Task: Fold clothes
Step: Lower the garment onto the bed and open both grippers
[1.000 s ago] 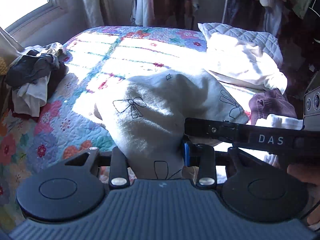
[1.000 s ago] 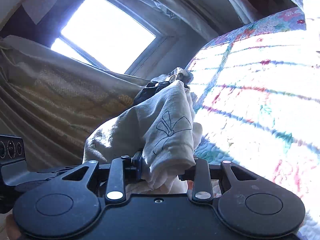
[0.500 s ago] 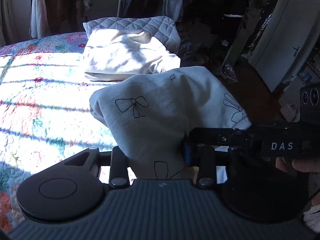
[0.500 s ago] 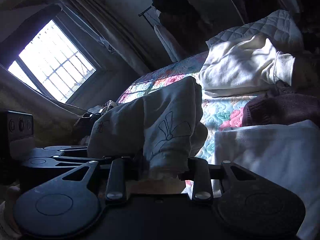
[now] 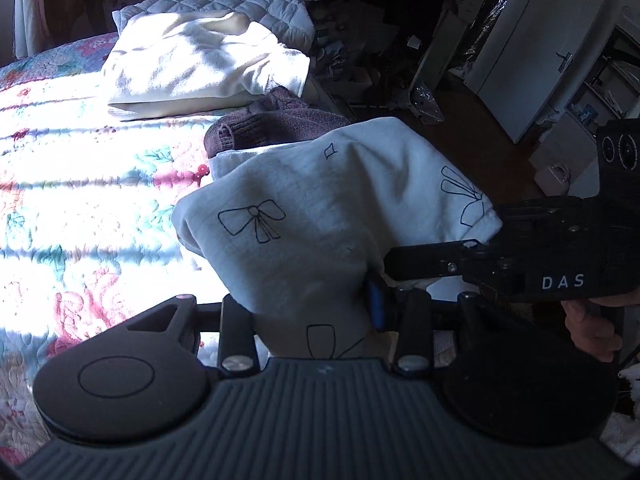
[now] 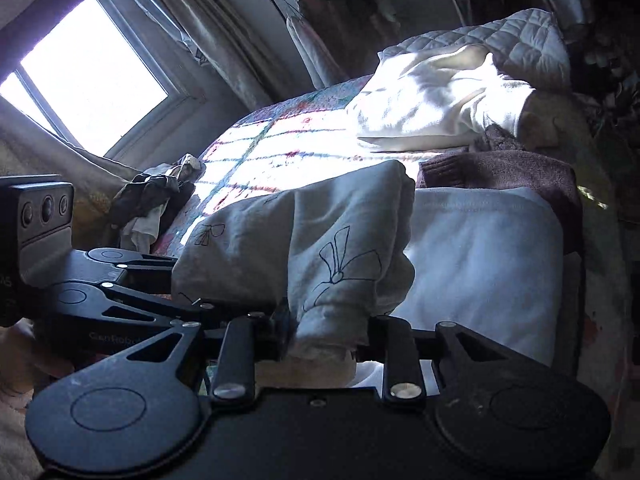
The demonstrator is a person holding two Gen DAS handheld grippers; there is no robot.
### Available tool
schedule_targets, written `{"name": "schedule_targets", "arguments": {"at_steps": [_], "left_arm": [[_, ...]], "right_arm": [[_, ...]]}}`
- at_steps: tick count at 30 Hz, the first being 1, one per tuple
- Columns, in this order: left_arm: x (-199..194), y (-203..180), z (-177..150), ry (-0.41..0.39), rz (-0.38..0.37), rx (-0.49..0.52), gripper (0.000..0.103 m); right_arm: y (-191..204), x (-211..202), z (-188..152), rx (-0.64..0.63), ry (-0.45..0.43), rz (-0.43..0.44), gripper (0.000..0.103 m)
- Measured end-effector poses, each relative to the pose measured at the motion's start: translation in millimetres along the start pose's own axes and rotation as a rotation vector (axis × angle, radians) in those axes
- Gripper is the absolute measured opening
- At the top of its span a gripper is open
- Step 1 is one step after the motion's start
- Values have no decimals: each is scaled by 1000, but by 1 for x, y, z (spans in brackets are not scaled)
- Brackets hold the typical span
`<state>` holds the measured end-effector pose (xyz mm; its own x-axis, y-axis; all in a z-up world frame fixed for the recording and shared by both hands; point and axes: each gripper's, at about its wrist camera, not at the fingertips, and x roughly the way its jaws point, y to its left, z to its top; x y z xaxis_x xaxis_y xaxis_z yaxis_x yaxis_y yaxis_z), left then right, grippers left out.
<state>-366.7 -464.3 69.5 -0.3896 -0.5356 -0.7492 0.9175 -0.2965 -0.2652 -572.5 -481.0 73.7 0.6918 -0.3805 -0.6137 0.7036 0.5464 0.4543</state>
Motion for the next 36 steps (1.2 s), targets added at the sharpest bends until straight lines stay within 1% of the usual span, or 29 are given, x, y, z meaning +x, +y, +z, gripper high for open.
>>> {"name": "schedule_targets", "arguments": {"at_steps": [3,7,10,12,14,19,21,22,23,24,25,26,27,29,30,32,35,36], "left_arm": [[-2,-2,-1,-27,-5,24,38],[-12,-3,0,-61,-27,14,38],[-18,-5,5,-60,-50,60,39],[-20,-7,9,-64,-52,82,40],[-18,-6,11,-50,-44,82,40],[2,3,0,18,22,76,41],[10,7,-6,75,36,61,40],[13,10,-7,96,33,55,38],[11,12,-9,90,29,53,38],[8,15,-10,78,40,50,38],[7,20,-8,73,56,26,38],[5,25,-7,68,72,0,38],[3,32,-7,59,65,-41,38],[3,46,-9,60,61,-107,38],[3,47,-14,67,81,-113,38],[2,49,-22,80,118,-111,38],[1,41,-40,119,166,-44,40],[-1,40,-45,130,179,-25,40]], "right_arm": [[6,-3,0,-65,-19,-27,31],[18,-12,0,-162,-62,-76,31],[30,-22,-2,-246,-96,-118,31],[34,-27,-3,-281,-121,-128,30],[30,-29,0,-268,-127,-125,30],[5,-7,9,-226,-93,-155,29],[-3,6,7,-240,-68,-201,29],[-8,13,6,-261,-51,-230,29],[-14,20,4,-270,-41,-256,30],[-22,26,1,-274,-34,-281,31],[-31,30,-1,-264,-22,-294,34],[-38,30,-2,-245,-20,-290,34],[-42,27,-2,-228,-28,-279,36],[-40,21,1,-240,-37,-274,47],[-38,17,3,-249,-40,-274,50],[-31,5,7,-311,-60,-288,56],[-20,-14,12,-414,-94,-314,62],[-18,-18,13,-433,-99,-314,63]]}}
